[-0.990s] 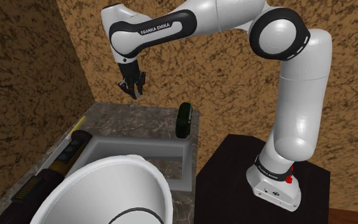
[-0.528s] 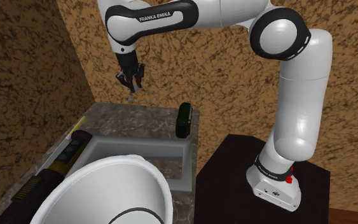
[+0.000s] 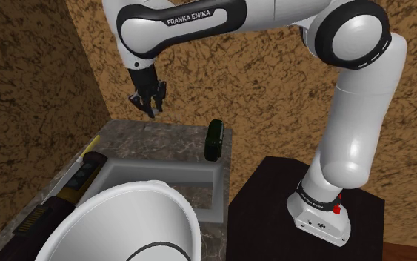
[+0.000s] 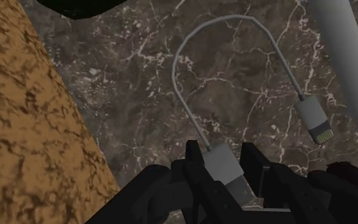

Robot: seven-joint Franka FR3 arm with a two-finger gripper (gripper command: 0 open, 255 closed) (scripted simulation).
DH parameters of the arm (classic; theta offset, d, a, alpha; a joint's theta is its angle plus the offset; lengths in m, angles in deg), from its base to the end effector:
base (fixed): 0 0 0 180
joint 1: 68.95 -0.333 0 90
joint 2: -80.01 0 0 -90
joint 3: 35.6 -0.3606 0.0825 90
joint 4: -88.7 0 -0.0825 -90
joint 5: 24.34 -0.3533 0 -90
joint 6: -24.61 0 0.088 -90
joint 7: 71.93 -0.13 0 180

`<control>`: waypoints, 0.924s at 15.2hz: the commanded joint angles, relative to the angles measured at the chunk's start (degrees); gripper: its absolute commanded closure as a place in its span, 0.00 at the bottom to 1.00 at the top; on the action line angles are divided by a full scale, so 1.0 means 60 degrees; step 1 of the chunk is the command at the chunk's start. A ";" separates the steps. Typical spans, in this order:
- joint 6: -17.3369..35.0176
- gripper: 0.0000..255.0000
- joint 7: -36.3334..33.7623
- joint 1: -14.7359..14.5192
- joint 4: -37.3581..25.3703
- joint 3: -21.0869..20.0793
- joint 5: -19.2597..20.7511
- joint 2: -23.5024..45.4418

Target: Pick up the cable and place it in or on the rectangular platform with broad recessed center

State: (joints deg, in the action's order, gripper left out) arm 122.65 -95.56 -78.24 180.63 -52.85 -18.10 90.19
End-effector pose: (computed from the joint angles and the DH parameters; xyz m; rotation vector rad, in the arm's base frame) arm 0.5349 0.2374 0.5483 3.0633 0.1021 -0.0515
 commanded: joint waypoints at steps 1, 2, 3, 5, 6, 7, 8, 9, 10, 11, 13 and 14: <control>0.0008 1.00 -0.0364 -0.0196 0.0273 -0.0159 -0.0072 -0.0246; 0.0026 1.00 -0.0549 -0.0297 0.0417 -0.0243 -0.0110 -0.0364; 0.0041 1.00 -0.0735 -0.0398 0.0547 -0.0330 -0.0147 -0.0473; 0.0059 1.00 -0.1116 -0.0604 0.0771 -0.0510 -0.0218 -0.0663; 0.0064 1.00 -0.1310 -0.0711 0.0864 -0.0600 -0.0252 -0.0745; 0.0066 1.00 -0.1506 -0.0819 0.0945 -0.0692 -0.0284 -0.0817; 0.0065 1.00 -0.1706 -0.0928 0.1015 -0.0787 -0.0315 -0.0881; 0.0061 1.00 -0.1908 -0.1037 0.1072 -0.0884 -0.0343 -0.0934; 0.0055 1.00 -0.2112 -0.1149 0.1118 -0.0980 -0.0369 -0.0979; 0.0046 1.00 -0.2320 -0.1262 0.1152 -0.1079 -0.0392 -0.1013; 0.0022 1.00 -0.2744 -0.1489 0.1186 -0.1284 -0.0428 -0.1053; 0.0000 1.00 -0.3056 -0.1657 0.1181 -0.1431 -0.0445 -0.1057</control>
State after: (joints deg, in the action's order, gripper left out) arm 122.32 -112.18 -87.32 187.09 -60.67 -20.59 84.10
